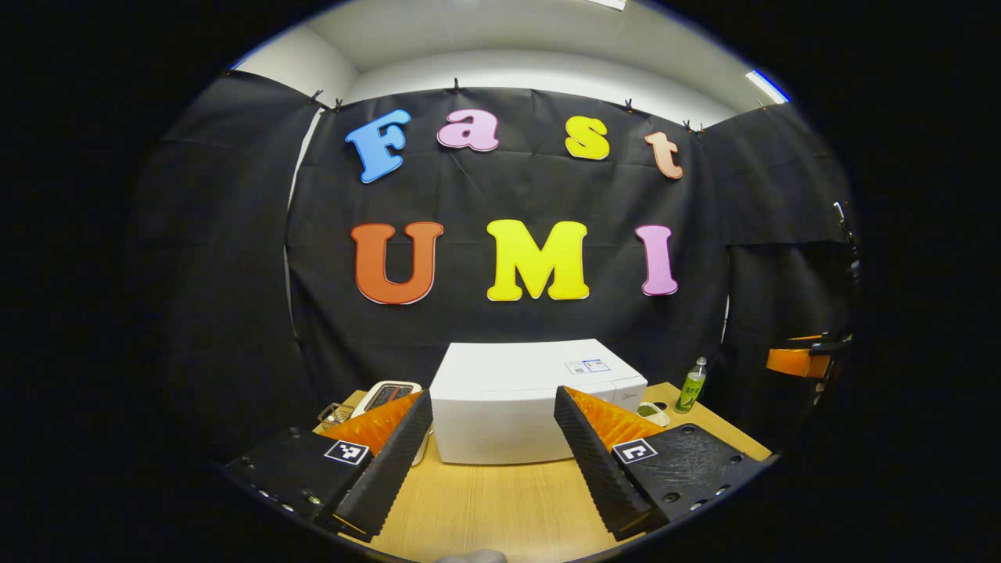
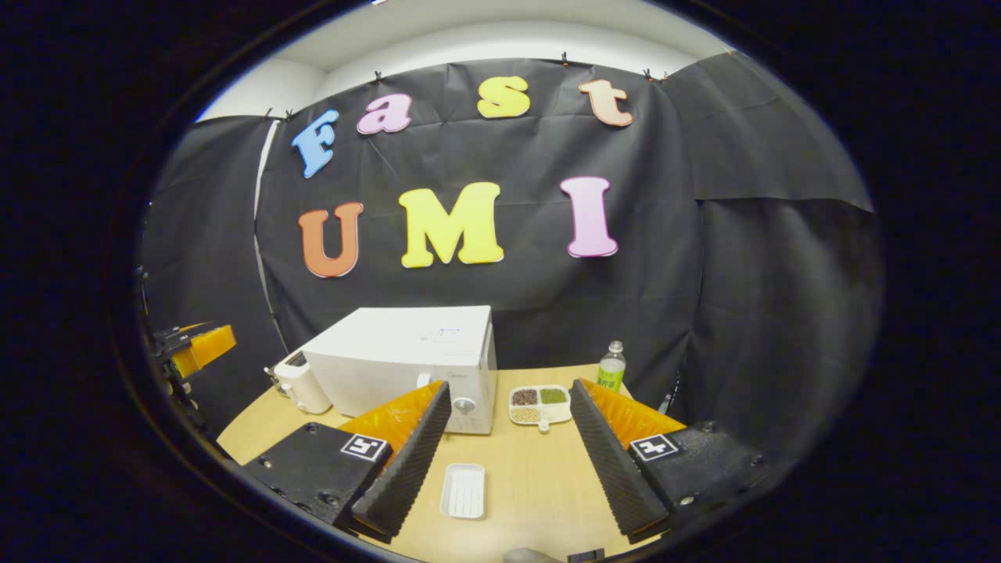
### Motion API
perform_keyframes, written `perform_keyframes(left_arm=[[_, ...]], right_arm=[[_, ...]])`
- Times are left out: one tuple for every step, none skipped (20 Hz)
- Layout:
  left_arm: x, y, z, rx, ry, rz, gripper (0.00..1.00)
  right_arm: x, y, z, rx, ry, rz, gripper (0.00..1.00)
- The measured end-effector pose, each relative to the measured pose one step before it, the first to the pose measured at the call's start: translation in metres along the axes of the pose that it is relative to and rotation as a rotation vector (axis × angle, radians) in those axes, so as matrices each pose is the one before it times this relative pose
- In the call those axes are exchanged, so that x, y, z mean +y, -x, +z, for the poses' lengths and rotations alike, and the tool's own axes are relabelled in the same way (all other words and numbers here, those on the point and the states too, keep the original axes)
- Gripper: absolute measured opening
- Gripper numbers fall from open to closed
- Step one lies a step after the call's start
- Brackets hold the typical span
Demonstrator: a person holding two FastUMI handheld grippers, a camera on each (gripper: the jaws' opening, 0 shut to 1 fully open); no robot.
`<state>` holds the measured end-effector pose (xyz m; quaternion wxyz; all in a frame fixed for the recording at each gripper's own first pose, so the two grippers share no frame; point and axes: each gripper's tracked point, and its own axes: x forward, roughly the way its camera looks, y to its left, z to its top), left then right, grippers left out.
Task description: Open the microwave oven with the left hand, put the food in, and close the microwave oven.
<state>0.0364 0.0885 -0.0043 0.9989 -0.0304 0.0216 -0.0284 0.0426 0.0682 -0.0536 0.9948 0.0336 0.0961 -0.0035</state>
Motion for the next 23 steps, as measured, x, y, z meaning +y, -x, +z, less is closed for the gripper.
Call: perform_keyframes(left_arm=[[0.00441,0.0055,0.00231,-0.00387,0.00365,0.01271,0.97],[0.00322,0.00571,0.00414,-0.01066,0.00181,0.00833,0.97],[0.00182,0.00491,0.00232,-0.00449,-0.00343,0.00442,0.97],[0.00212,0.00412,0.00142,-0.0033,-0.0047,0.00784,0.97],[0.00375,0.0027,0.00134,-0.00491,-0.00237,0.00778,0.97],[0.00134,0.00201,-0.00093,0.00252,-0.00025,0.00255,0.97],[0.00192,0.00229,0.00032,0.00302,-0.00016,0.00454,0.97],[0.0008,0.00137,-0.00035,0.00253,-0.00063,0.00127,0.97],[0.00084,0.00212,0.00019,-0.00046,-0.00006,-0.00242,0.97],[-0.00251,0.00096,0.00083,-0.00293,-0.00191,-0.00982,0.97],[0.00073,0.00068,0.00013,-0.00091,-0.00427,-0.0027,0.97],[-0.00001,-0.00045,-0.00058,0.00064,-0.0031,0.00055,0.97],[0.00087,0.00065,0.00164,-0.00382,-0.00133,0.0002,0.97],[-0.00008,0.00086,0.00146,-0.00315,0.00051,-0.00032,0.97],[-0.00067,-0.0003,0.00037,-0.00297,0.00015,0.00023,0.97],[-0.00047,0.00051,0.0007,-0.00213,0.00043,0.00085,0.97],[-0.00038,-0.00069,0.00195,-0.00348,-0.00037,-0.0036,0.97],[-0.00164,0.00088,-0.00053,0.0003,0.00072,-0.00359,0.97],[-0.00362,-0.00164,-0.00107,-0.00297,-0.0011,-0.00406,0.97],[-0.00062,-0.0013,0.00078,-0.00113,-0.00244,0.00125,0.97],[0.00146,0.00131,0.00169,-0.00567,-0.00214,0.00119,0.97],[-0.00109,-0.00075,0.00132,0.00029,-0.00307,-0.00309,0.97],[-0.00009,0.00019,-0.00122,-0.00076,-0.00083,0.00315,0.97]], right_arm=[[0.00363,0.00168,0.00256,-0.00853,-0.00116,0.00366,0.98],[0.0047,0.00118,0.00238,-0.00952,-0.00342,0.00252,0.98],[0.00462,0.0012,0.00186,-0.00598,-0.00011,0.00162,0.98],[0.00237,0.0002,0.00105,-0.00493,0.0021,-0.00135,0.98],[0.00324,0.00153,0.00184,-0.00522,0.00234,0.00201,0.98],[0.00344,0.00157,0.00243,-0.00497,0.00138,0.00126,0.98],[0.00332,0.00148,0.00242,-0.00589,0.0029,0.0024,0.98],[0.00181,0.0019,0.0021,-0.00599,0.00529,0.00025,0.98],[0.00092,0.00152,0.00258,-0.0065,0.00342,-0.00144,0.98],[0.00179,0.00151,0.00205,-0.00514,0.00506,0.0009,0.98],[0.00092,0.00079,0.00074,-0.00222,0.00351,-0.00085,0.98],[0.00113,0.00073,-0.00001,-0.00021,0.00346,0.00194,0.98],[0.00052,0.00066,0.00018,-0.00037,0.0007,-0.00081,0.98],[-0.00035,0.00096,0.00156,-0.00102,0.00105,-0.00116,0.98],[-0.00046,0.0008,0.0007,-0.00089,0.00001,-0.00148,0.98],[0.00028,0.00117,0.0007,0.00002,-0.00013,0.00032,0.98],[-0.00063,0.00047,0.00049,-0.00091,0.00082,-0.0007,0.98],[-0.00027,0.00056,-0.00027,-0.00049,0.00097,-0.00094,0.98],[-0.0012,0.00034,0.00049,-0.00151,0.0023,-0.0027,0.98],[-0.00034,-0.00065,-0.00012,0.00131,0.00005,-0.00076,0.98],[-0.00037,-0.00031,0.00116,-0.00099,-0.00169,-0.0003,0.98],[0.00009,-0.00019,0.00025,0.00103,-0.00088,0.00002,0.98],[-0.00044,-0.00061,0.00058,0.00016,0.00127,-0.00059,0.98]])
